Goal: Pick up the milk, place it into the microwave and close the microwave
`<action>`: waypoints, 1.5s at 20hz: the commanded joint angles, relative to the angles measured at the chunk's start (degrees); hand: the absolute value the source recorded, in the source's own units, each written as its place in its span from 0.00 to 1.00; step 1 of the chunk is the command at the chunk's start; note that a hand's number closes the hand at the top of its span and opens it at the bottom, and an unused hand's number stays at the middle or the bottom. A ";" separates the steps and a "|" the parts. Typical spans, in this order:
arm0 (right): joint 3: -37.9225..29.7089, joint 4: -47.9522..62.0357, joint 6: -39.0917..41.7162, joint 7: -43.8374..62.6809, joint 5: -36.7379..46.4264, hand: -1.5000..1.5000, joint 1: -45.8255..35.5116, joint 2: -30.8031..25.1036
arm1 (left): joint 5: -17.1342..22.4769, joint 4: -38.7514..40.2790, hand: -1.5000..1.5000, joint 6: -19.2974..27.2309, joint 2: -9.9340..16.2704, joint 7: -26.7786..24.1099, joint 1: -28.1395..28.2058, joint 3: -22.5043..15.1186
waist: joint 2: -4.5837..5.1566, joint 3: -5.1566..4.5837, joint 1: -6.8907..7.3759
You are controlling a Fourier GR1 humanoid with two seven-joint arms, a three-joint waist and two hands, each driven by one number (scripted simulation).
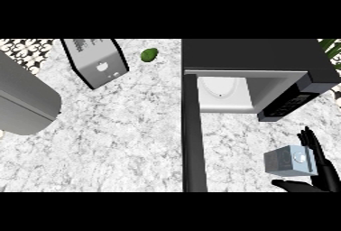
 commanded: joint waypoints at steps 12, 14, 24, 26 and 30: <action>3.10 7.99 -3.46 -12.42 1.20 1.00 -7.27 0.70 | 1.40 -4.03 0.00 1.33 -1.35 1.17 -0.14 -0.95 | 0.02 0.01 -0.18; 2.33 12.99 -7.52 -14.23 1.90 1.00 -9.32 1.22 | 3.02 -0.55 0.00 -2.93 -0.95 -2.83 1.22 2.24 | 0.04 0.01 0.23; 6.15 8.43 -4.82 -12.00 0.98 1.00 -8.73 6.84 | 4.63 -1.30 0.00 -3.90 -0.23 -2.77 3.39 2.47 | -0.25 -0.08 -0.31; 7.05 3.38 -0.77 -7.95 -0.68 1.00 -8.17 5.56 | 4.01 -0.13 0.00 -2.36 -0.04 -1.01 0.98 1.65 | -0.25 -0.11 -0.80; 11.50 -8.53 -2.32 -1.78 -0.94 1.00 -4.09 9.81 | 3.20 -1.12 0.00 -1.89 -1.39 -0.62 1.11 1.42 | -0.27 -0.12 -0.94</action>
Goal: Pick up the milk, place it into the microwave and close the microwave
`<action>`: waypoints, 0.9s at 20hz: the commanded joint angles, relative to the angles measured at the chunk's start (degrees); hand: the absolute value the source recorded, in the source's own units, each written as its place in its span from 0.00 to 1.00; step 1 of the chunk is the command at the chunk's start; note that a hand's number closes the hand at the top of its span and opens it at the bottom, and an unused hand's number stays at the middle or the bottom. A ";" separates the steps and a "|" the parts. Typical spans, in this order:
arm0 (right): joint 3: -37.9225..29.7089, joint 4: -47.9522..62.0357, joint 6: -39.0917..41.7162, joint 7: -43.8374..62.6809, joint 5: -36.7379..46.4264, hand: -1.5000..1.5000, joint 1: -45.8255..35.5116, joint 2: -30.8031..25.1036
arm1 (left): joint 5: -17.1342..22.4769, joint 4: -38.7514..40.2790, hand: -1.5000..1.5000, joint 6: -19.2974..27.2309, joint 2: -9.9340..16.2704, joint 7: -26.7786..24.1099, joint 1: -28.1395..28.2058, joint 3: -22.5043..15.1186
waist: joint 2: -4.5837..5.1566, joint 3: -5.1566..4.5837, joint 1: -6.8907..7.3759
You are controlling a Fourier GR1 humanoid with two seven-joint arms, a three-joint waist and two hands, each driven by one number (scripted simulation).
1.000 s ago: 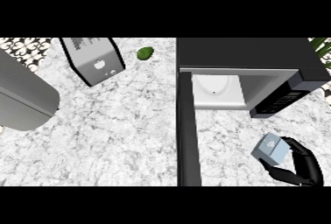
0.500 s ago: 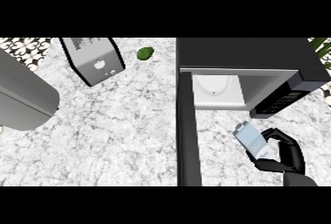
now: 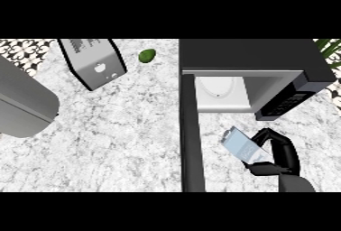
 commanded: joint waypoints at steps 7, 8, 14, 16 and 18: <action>8.14 -20.76 -8.73 14.85 1.21 1.00 2.83 7.19 | 1.88 0.30 0.00 -2.36 -0.51 -0.14 -0.41 2.89 | 0.21 0.14 0.42; 9.99 -29.12 -7.21 16.72 0.62 1.00 9.10 7.23 | 1.66 -2.74 0.00 0.82 -0.52 0.44 -0.26 1.71 | 0.11 0.13 0.04; 7.59 -26.87 -12.28 28.46 3.50 1.00 -4.68 5.86 | -0.91 1.12 0.00 -0.62 -0.53 -0.79 -2.02 1.42 | 0.27 0.14 0.46; 7.00 -20.24 -14.26 25.80 5.22 1.00 -8.66 5.25 | 3.20 0.65 0.00 -2.60 -0.54 0.24 -0.08 4.06 | 0.34 0.17 0.88; 7.42 -17.70 -18.23 28.13 9.14 1.00 -12.39 4.81 | 2.26 3.29 0.00 -4.19 0.22 -0.87 -0.87 3.99 | 0.41 0.15 1.11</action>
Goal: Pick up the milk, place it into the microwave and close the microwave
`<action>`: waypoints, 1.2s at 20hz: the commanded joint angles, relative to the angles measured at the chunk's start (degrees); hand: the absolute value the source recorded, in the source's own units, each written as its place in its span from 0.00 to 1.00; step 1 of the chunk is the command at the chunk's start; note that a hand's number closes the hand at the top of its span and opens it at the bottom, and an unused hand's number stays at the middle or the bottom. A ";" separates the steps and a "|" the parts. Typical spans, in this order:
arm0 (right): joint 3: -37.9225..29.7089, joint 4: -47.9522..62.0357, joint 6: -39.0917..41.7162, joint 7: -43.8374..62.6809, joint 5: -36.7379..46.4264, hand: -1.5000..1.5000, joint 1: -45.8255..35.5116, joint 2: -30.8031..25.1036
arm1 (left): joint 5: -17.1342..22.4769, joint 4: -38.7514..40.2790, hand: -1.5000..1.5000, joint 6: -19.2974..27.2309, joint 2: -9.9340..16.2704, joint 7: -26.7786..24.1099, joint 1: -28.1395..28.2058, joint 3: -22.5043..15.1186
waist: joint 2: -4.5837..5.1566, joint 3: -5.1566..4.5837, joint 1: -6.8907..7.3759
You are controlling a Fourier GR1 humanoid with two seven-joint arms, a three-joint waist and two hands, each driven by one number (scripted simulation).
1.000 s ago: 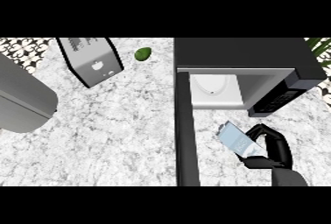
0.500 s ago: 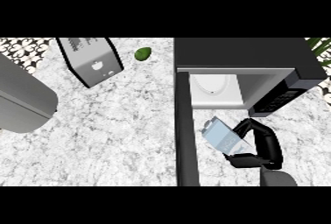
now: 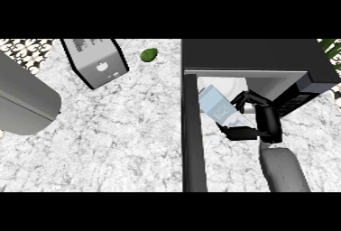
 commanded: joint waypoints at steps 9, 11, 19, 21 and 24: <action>-3.66 29.68 -13.86 2.78 10.15 1.00 -25.84 -3.10 | 4.11 3.84 0.00 -3.15 3.12 -0.49 -2.47 4.69 | 0.57 0.06 1.54; -4.73 33.66 -15.17 1.62 10.15 1.00 -28.65 -3.65 | 5.18 1.43 0.00 1.08 4.85 4.05 -4.26 4.96 | 0.56 0.09 1.14; -9.15 48.69 -26.76 -3.36 11.66 1.00 -36.84 -5.58 | 2.21 5.78 0.00 -1.47 4.57 1.75 -8.25 3.08 | 1.49 0.12 2.87; -10.81 49.20 -28.95 -4.60 11.18 1.00 -37.50 -8.58 | 2.58 3.98 0.00 -2.19 4.20 1.46 -6.60 3.62 | 1.74 0.17 3.84; -9.22 51.23 -32.30 -6.90 14.04 1.00 -37.97 -10.57 | -0.19 5.50 0.00 -0.85 3.01 1.41 -9.27 1.93 | 2.16 0.17 3.52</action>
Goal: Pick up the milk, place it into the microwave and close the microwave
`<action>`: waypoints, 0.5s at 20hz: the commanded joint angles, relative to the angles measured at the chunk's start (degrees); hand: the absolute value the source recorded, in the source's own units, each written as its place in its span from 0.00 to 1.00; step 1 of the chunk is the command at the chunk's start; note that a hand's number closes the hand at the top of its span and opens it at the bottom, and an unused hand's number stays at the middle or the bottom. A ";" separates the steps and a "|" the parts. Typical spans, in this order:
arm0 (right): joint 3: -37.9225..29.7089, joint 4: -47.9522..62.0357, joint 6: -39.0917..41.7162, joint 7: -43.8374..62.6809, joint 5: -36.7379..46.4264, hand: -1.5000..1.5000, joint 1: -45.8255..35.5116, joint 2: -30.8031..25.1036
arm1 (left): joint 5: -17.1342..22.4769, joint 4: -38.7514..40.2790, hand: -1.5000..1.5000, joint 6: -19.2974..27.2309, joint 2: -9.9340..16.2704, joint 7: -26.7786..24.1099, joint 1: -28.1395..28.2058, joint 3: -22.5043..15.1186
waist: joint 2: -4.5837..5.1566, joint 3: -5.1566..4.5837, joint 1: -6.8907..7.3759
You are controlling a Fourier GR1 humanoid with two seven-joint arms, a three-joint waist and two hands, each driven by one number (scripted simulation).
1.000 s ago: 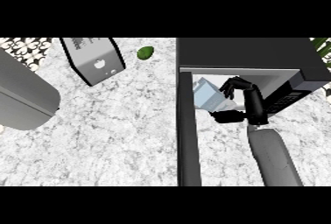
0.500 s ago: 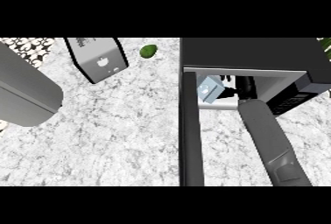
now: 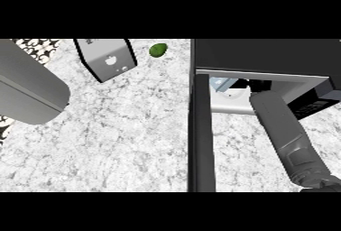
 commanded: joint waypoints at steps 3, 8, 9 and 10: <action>-0.83 4.76 -5.70 -3.22 2.00 1.00 -2.76 -4.69 | 0.97 0.06 0.00 -0.10 0.97 1.24 -1.10 -0.73 | 0.58 -0.12 1.69; 0.58 9.62 -9.75 -1.46 4.92 1.00 -3.65 -5.66 | -1.30 3.11 0.00 -0.49 0.93 0.40 -3.57 -1.62 | 1.18 -0.16 2.32; -0.94 9.60 -9.46 -0.36 3.59 1.00 -4.52 -7.07 | -2.14 3.07 0.00 -0.11 0.27 0.82 -3.53 -2.35 | 1.16 -0.12 2.05; 0.38 10.93 -11.69 0.16 5.45 1.00 -3.21 -8.02 | -3.68 2.51 0.00 -0.29 -1.01 -0.11 -3.61 -3.11 | 1.19 -0.16 2.00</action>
